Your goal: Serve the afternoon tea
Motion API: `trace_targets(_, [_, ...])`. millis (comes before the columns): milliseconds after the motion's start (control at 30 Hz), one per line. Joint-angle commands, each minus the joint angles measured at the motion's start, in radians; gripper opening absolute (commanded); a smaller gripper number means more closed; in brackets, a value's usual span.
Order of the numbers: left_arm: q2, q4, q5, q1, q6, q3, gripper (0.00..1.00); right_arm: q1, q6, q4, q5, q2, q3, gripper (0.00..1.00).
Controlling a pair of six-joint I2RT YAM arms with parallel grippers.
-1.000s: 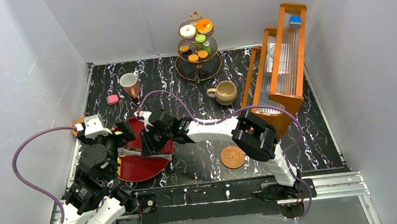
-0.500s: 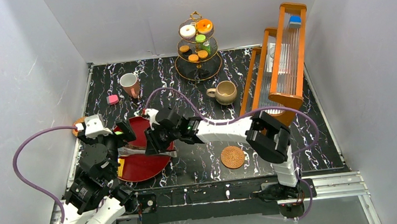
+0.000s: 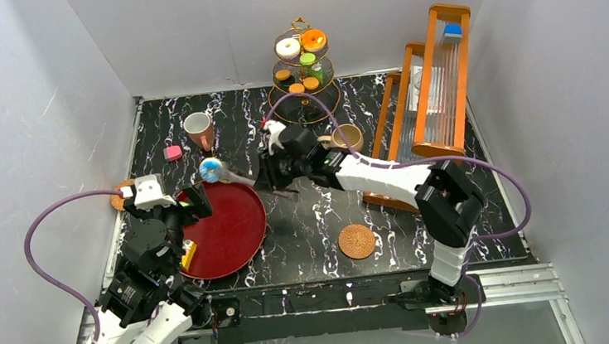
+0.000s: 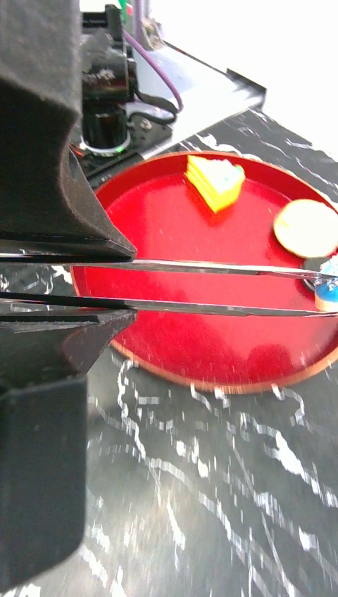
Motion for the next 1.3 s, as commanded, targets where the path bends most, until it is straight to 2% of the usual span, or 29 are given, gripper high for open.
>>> trace_targets(0, [0.007, 0.019, 0.01, -0.004, -0.002, -0.003, 0.93, -0.067, -0.039, -0.031, 0.036, -0.09, 0.004, 0.23])
trace_targets(300, [0.026, 0.019, 0.021, -0.004, 0.003, 0.0, 0.93, -0.234, -0.074, -0.161, 0.148, -0.163, 0.035, 0.24])
trace_targets(600, [0.021, 0.021, 0.011, -0.004, 0.004, -0.001, 0.93, -0.352, -0.065, -0.227, 0.153, -0.14, 0.075, 0.24])
trace_targets(900, [0.022, 0.021, 0.017, -0.003, 0.006, -0.001, 0.93, -0.415, 0.047, -0.173, 0.105, -0.074, 0.115, 0.25])
trace_targets(1267, [0.012, 0.021, 0.016, -0.004, 0.006, -0.002, 0.93, -0.436, 0.087, -0.161, 0.113, 0.017, 0.18, 0.27])
